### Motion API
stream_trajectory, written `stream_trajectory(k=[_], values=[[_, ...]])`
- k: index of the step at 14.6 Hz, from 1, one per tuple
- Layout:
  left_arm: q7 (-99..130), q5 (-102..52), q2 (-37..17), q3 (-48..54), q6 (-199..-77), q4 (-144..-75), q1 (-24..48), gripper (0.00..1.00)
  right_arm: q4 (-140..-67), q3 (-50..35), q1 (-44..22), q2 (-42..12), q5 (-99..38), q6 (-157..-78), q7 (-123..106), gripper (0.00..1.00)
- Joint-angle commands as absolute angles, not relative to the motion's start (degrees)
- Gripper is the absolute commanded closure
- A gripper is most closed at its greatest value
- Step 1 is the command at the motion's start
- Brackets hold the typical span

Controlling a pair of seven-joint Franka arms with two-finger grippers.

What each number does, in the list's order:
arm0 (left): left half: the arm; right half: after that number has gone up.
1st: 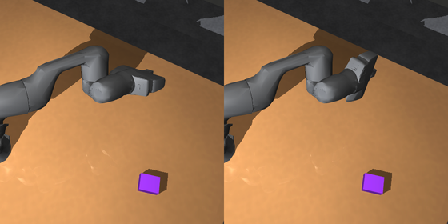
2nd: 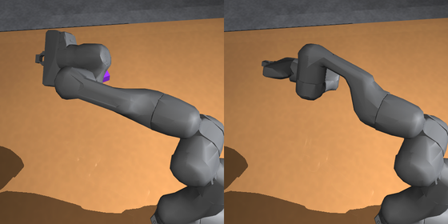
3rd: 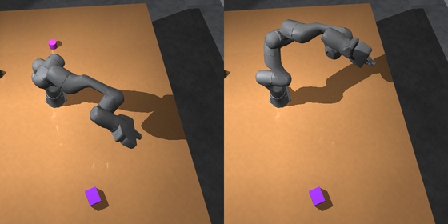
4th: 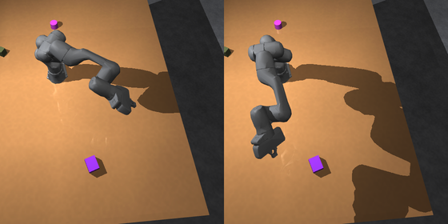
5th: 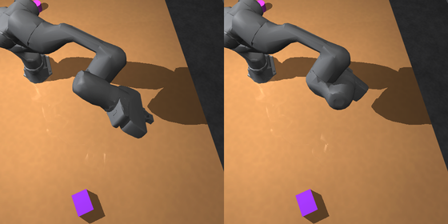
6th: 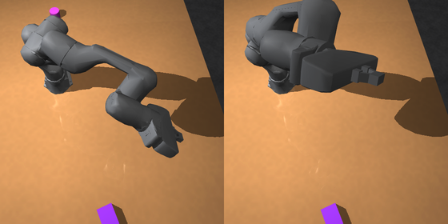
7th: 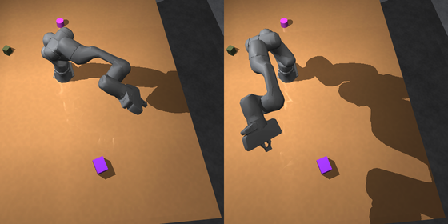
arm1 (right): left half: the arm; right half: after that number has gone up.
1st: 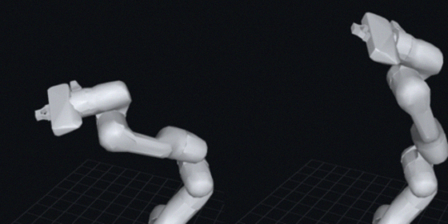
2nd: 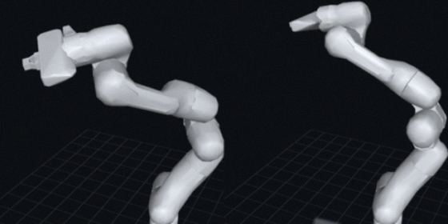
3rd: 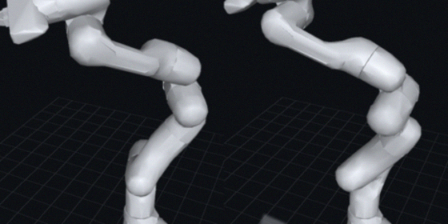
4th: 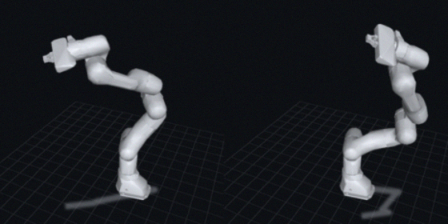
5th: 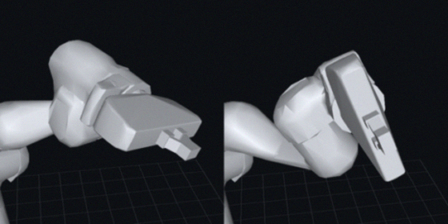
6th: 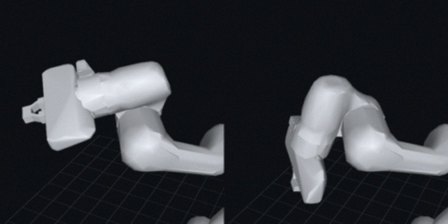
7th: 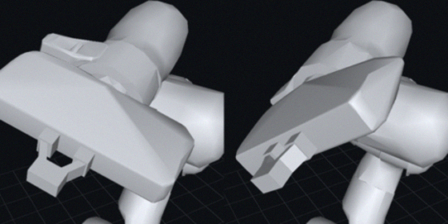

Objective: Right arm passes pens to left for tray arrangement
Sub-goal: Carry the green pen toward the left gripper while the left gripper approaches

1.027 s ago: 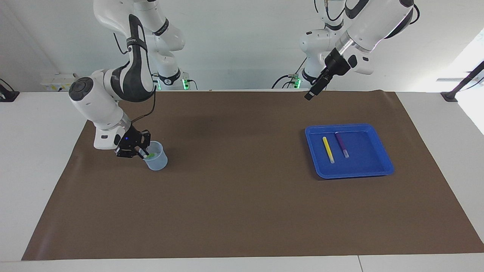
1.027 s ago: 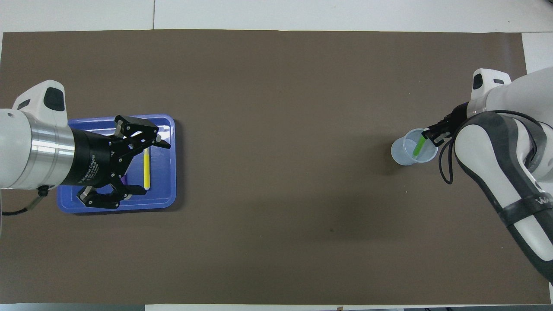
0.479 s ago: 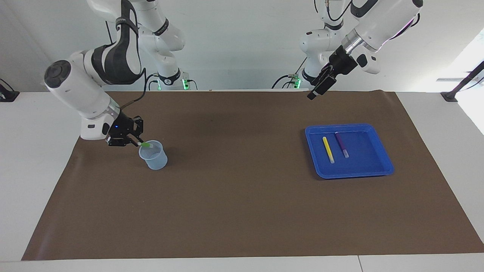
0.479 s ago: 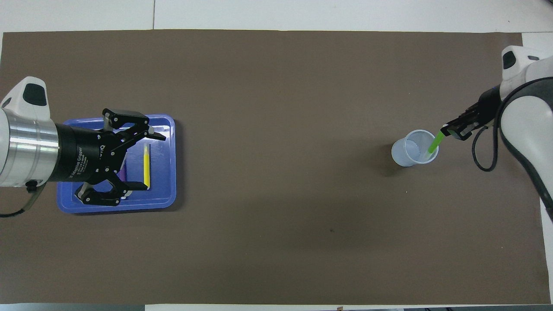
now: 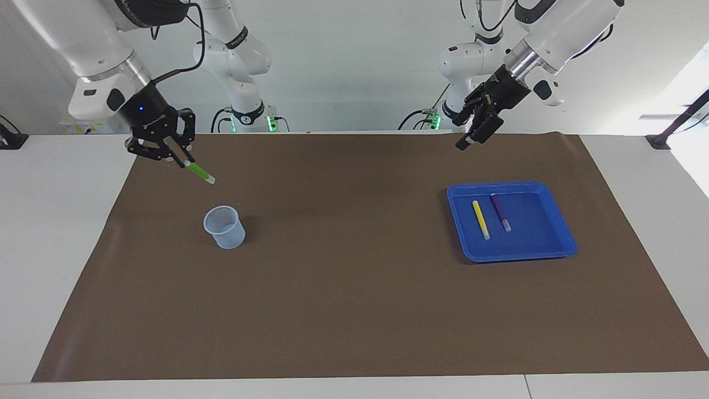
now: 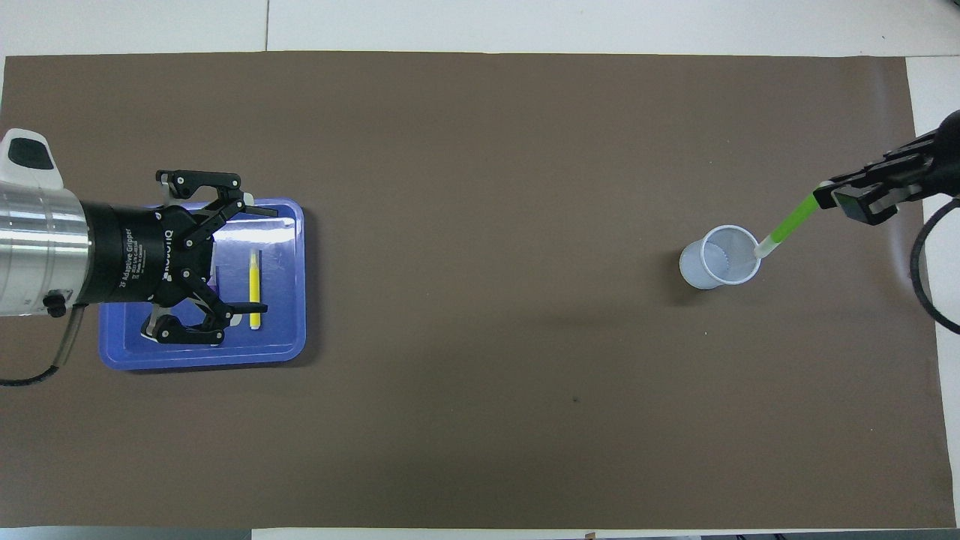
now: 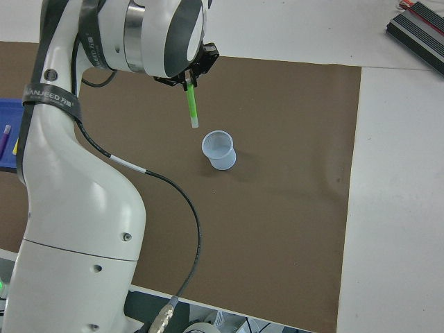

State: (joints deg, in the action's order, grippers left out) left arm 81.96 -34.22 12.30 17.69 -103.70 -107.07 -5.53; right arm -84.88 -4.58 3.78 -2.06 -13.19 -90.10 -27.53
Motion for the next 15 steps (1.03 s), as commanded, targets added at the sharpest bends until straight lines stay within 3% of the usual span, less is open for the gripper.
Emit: stream_trajectory(k=[1,4,7,15], values=[[84.5,-35.5,13.7,17.7,-105.1,-108.6,-5.9,0.00,-84.9,-6.0,0.6,-2.7,-17.5,-90.1,-9.6,1.00],[85.6,-36.4,13.7,17.7,-105.1,-108.7,-5.9,0.00,-86.4,-6.2,-6.3,-2.1,-21.8,-93.9,12.2,1.00],[95.2,-37.7,13.5,17.8,-107.3,-108.6,-5.3,0.00,-88.9,-6.2,-13.2,-1.3,-25.2,-104.6,35.7,1.00],[120.1,-39.1,13.5,22.9,-108.6,-107.5,-4.4,0.00,-104.1,-6.2,-23.3,4.0,-32.5,-130.8,54.2,1.00]])
